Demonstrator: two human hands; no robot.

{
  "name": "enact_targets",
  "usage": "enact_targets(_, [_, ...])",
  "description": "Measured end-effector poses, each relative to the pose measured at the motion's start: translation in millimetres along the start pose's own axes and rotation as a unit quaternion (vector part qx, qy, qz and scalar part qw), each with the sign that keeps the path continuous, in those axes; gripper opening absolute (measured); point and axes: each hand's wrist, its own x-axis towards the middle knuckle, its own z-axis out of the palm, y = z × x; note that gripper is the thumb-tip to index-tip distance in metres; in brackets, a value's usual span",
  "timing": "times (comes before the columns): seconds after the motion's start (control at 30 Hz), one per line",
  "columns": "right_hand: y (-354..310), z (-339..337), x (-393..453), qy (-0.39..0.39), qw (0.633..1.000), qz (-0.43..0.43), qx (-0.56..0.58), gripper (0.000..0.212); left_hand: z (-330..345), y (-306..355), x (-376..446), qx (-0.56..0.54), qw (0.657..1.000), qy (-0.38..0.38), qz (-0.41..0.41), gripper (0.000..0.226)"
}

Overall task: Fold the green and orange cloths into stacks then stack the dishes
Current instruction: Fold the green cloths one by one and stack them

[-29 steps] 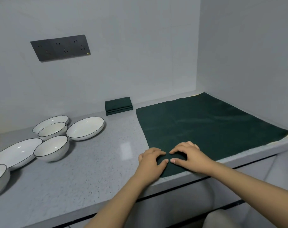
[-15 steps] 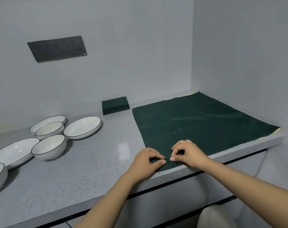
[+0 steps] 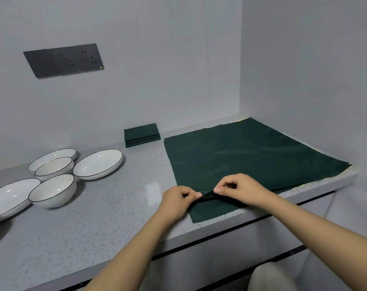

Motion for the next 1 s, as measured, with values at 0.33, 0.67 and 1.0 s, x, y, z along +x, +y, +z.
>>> enact_targets(0.33, [3,-10,6,0.044,0.990,0.006,-0.130,0.014,-11,9,7,0.034,0.998,-0.036,0.044,0.023])
enact_targets(0.67, [5,-36,11,-0.029,0.971,0.050,-0.234,0.033,-31,9,15,0.110,0.993,0.005,0.031,0.039])
enact_targets(1.0, [-12,-43,18,-0.174,0.955,0.062,-0.231,0.048,-70,7,12,0.175,0.971,-0.154,-0.050,0.033])
